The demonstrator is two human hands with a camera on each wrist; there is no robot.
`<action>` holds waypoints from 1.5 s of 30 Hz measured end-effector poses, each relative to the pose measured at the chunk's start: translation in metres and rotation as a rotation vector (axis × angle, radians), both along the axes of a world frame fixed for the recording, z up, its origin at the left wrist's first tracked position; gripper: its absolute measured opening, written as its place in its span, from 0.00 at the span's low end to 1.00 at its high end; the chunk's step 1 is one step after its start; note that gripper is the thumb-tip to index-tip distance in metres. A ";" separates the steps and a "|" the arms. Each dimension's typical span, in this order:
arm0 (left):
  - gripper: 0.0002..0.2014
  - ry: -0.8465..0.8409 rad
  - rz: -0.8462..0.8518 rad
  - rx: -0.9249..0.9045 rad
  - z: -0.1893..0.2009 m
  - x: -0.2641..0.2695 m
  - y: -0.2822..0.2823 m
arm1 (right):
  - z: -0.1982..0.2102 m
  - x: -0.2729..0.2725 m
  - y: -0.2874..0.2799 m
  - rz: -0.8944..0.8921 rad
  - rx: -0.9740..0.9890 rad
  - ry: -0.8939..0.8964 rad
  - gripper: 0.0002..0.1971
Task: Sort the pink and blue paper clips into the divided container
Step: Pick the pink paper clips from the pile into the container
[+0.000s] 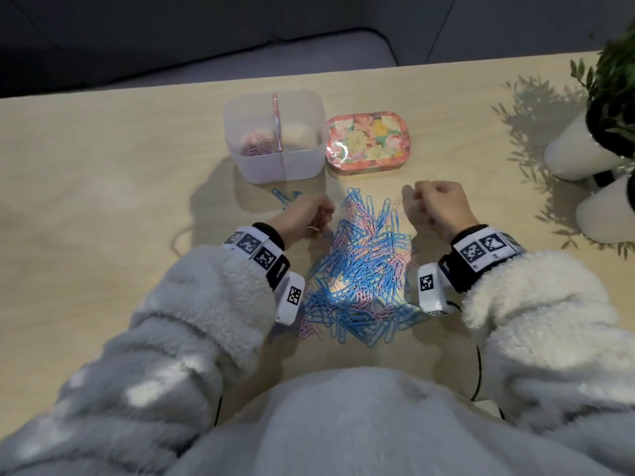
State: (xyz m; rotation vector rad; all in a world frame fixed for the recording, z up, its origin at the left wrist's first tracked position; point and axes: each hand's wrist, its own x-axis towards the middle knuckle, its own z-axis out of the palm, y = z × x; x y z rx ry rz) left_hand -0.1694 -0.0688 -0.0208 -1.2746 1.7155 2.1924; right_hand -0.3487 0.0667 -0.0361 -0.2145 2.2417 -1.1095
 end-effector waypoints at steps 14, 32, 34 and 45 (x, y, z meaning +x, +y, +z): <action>0.09 -0.179 -0.418 -1.083 -0.016 -0.019 0.004 | -0.007 0.002 -0.018 0.251 0.242 0.127 0.09; 0.09 -0.066 -0.733 -1.125 -0.019 -0.027 -0.005 | -0.007 0.012 0.038 0.424 0.235 0.417 0.08; 0.09 -0.057 -0.715 -1.136 -0.019 -0.022 -0.004 | -0.002 0.021 0.036 0.443 0.253 0.499 0.03; 0.11 -0.114 0.021 -1.222 0.046 0.025 -0.053 | 0.011 0.012 0.026 0.258 0.067 0.158 0.14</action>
